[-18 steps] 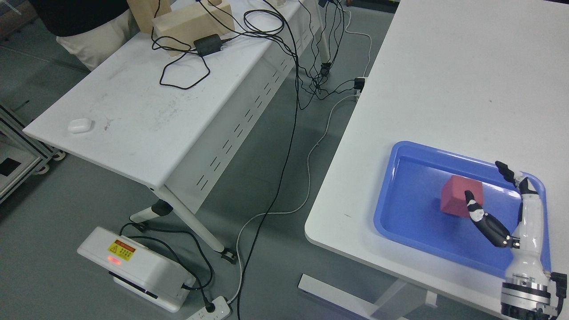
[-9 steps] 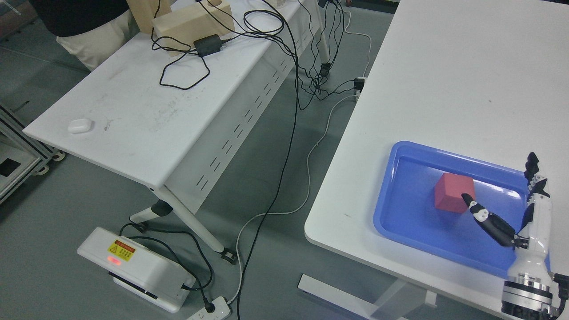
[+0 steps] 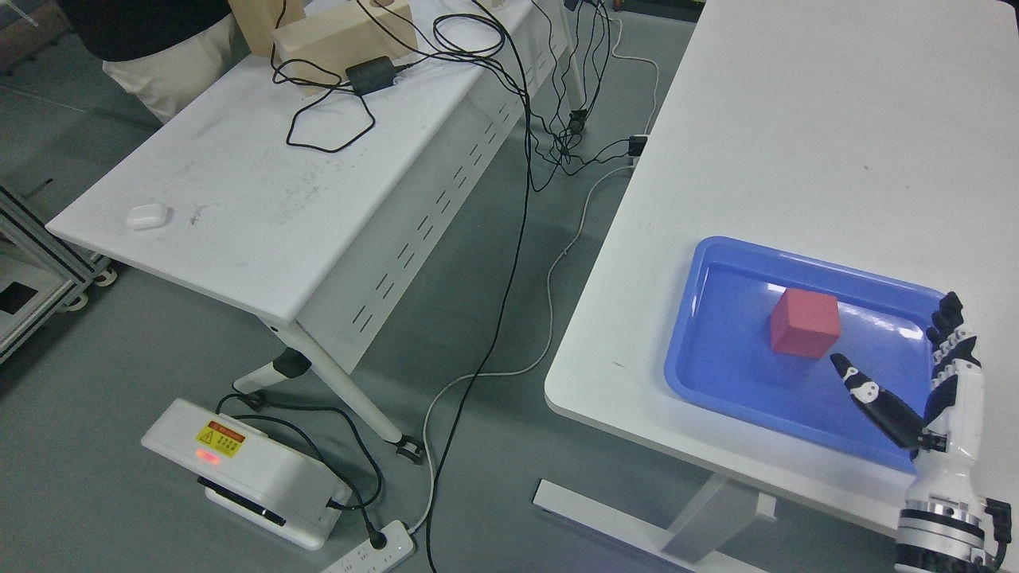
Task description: Pick pink block from left shelf to tray
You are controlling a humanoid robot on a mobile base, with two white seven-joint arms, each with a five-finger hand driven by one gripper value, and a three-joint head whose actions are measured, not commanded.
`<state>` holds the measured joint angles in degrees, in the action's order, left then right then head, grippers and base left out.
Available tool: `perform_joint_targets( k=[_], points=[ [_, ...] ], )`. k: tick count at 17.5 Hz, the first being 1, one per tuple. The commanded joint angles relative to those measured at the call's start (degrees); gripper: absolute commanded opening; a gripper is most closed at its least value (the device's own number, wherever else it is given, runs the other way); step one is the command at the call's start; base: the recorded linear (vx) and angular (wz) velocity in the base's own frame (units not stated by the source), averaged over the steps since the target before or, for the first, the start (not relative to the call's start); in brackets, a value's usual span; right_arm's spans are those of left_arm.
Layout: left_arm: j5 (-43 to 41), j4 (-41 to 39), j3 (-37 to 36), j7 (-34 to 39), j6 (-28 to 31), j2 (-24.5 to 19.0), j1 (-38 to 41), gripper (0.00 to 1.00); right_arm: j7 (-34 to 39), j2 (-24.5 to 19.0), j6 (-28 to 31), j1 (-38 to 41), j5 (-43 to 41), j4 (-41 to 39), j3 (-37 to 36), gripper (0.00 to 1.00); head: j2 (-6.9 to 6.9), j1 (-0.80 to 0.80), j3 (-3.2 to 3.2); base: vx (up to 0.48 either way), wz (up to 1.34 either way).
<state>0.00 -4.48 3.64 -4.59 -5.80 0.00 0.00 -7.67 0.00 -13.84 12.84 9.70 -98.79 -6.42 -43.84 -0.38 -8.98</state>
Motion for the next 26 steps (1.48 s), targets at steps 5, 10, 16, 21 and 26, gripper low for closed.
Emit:
perform_joint_targets(
  k=[5, 10, 16, 21, 26],
  points=[
    [-0.09, 0.0, 0.05, 0.02, -0.01, -1.0, 0.26, 1.0, 0.2, 1.0, 7.6, 2.01, -2.84, 0.0, -0.7, 1.0, 0.0, 0.0, 0.0, -0.119, -0.06],
    [-0.09, 0.0, 0.05, 0.02, -0.01, -1.0, 0.26, 1.0, 0.02, 1.0, 7.6, 2.11, -5.04, 0.0, -0.7, 1.0, 0.0, 0.0, 0.0, -0.098, -0.02],
    [-0.09, 0.0, 0.05, 0.02, -0.01, -1.0, 0.26, 1.0, 0.02, 1.0, 7.42, 2.11, -5.13, 0.0, -0.79, 1.0, 0.0, 0.0, 0.0, -0.034, -0.13],
    [-0.09, 0.0, 0.05, 0.02, -0.01, -1.0, 0.35, 1.0, 0.02, 1.0, 7.33, 2.11, -5.13, 0.0, -0.79, 1.0, 0.0, 0.0, 0.0, -0.049, -0.13],
    [-0.09, 0.0, 0.05, 0.02, 0.08, -1.0, 0.26, 1.0, 0.02, 1.0, 7.33, 2.11, -5.13, 0.0, -0.7, 1.0, 0.0, 0.0, 0.0, -0.083, -0.19]
  ],
)
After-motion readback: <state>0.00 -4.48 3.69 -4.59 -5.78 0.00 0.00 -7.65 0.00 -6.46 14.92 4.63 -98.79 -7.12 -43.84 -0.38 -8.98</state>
